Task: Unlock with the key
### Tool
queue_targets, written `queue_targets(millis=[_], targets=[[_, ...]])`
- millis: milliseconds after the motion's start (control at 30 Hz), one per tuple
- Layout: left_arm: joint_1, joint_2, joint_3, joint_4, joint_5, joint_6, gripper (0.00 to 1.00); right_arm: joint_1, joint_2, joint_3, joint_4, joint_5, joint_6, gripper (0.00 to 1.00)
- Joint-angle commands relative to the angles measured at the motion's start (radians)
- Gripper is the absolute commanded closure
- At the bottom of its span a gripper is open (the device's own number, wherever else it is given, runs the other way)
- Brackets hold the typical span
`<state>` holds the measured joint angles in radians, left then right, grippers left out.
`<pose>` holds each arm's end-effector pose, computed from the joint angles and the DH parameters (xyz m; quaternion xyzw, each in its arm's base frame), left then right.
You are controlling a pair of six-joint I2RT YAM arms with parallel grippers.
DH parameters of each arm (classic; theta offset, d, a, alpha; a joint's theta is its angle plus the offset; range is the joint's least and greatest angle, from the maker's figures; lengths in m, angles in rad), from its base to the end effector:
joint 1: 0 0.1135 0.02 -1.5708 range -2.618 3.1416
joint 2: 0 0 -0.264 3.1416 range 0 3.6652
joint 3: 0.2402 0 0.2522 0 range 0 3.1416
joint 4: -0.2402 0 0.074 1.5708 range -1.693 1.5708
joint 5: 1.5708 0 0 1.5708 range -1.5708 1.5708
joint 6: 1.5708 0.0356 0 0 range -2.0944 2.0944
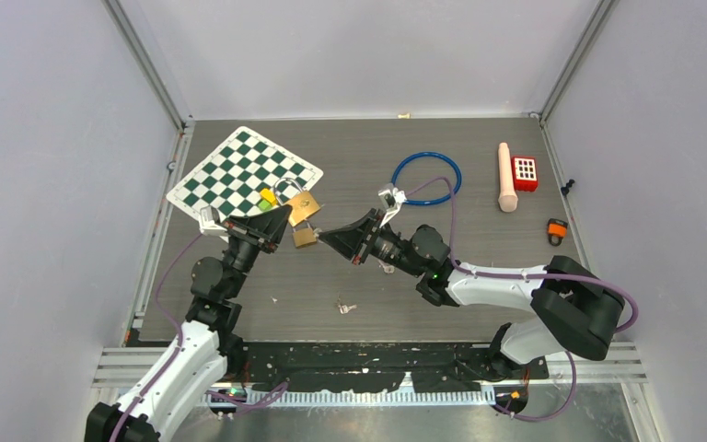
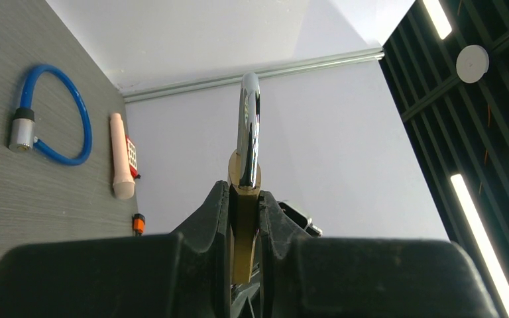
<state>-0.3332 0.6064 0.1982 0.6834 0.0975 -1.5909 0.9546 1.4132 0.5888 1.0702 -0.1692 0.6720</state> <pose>0.1473 -0.0546 0.2515 -0.3231 0.5103 -0.6702 0.4313 0.1655 0.2440 0.2617 -0.1523 0.5974 0.6065 0.5021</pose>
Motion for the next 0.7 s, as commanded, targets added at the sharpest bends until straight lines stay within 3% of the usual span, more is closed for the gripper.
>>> queue_targets(millis=[0,667], targets=[[-0.004,-0.018,0.062,0.165,-0.027,-0.010,1.00,0.006,-0.025,-0.006,0.065,-0.020,0.000,0.95],[-0.004,-0.004,0.064,0.178,-0.017,-0.008,1.00,0.006,-0.045,-0.027,0.084,0.000,0.000,0.95]])
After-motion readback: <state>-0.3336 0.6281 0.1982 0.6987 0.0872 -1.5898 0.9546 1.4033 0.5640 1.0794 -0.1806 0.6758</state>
